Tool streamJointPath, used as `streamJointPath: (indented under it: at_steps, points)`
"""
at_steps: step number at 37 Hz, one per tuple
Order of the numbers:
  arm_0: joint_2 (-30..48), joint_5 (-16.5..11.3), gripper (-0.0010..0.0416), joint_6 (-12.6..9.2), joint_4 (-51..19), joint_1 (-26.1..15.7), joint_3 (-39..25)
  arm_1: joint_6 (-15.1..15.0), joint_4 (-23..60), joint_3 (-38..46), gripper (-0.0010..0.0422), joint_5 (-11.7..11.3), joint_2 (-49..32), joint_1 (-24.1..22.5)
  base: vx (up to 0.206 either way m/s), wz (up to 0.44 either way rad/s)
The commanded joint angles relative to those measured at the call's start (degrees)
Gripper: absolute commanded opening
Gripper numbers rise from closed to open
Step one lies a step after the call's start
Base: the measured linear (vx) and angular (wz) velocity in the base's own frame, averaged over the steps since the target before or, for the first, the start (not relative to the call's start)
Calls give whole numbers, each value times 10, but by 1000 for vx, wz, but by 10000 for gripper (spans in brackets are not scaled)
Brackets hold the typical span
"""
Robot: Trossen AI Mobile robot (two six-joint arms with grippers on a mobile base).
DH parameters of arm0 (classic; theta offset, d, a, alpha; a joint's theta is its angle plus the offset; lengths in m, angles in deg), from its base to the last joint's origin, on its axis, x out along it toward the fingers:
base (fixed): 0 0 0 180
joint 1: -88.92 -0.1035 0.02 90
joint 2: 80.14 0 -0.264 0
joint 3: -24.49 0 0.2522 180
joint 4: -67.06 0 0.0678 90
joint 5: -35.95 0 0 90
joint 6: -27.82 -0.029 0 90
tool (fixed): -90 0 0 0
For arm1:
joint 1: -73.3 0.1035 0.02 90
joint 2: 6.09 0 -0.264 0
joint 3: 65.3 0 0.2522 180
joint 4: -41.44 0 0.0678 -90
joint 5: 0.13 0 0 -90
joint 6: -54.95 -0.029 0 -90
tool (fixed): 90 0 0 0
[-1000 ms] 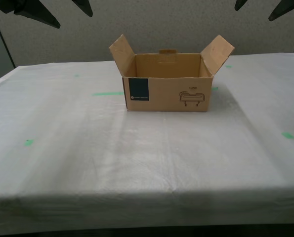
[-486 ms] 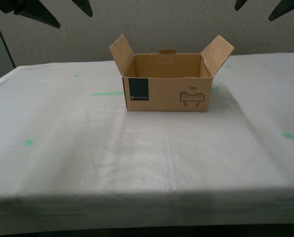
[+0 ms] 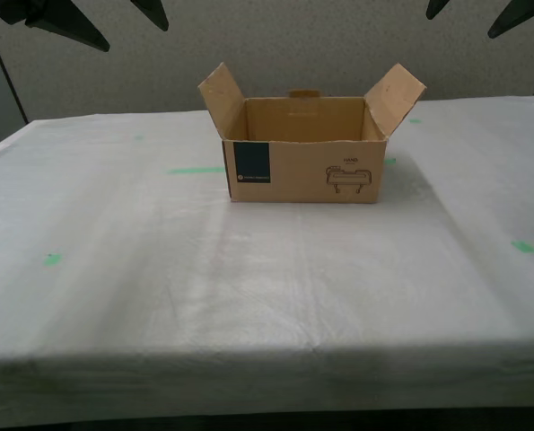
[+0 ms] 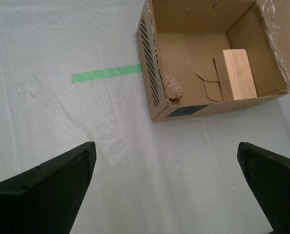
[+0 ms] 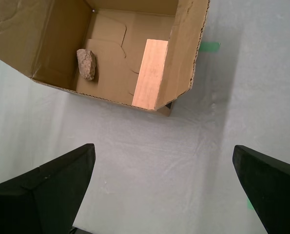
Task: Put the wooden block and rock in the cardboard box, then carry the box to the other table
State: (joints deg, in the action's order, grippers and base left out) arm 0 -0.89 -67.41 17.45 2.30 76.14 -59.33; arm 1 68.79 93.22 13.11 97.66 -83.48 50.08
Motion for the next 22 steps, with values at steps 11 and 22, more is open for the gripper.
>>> streamJointPath:
  at_steps: [11,22]
  points:
    - [0,2,394,-1,0,0,-1,1,0,0,398,0,0,0,0,0]
    - [0,2,393,-1,0,0,-1,1,0,0,398,0,0,0,0,0]
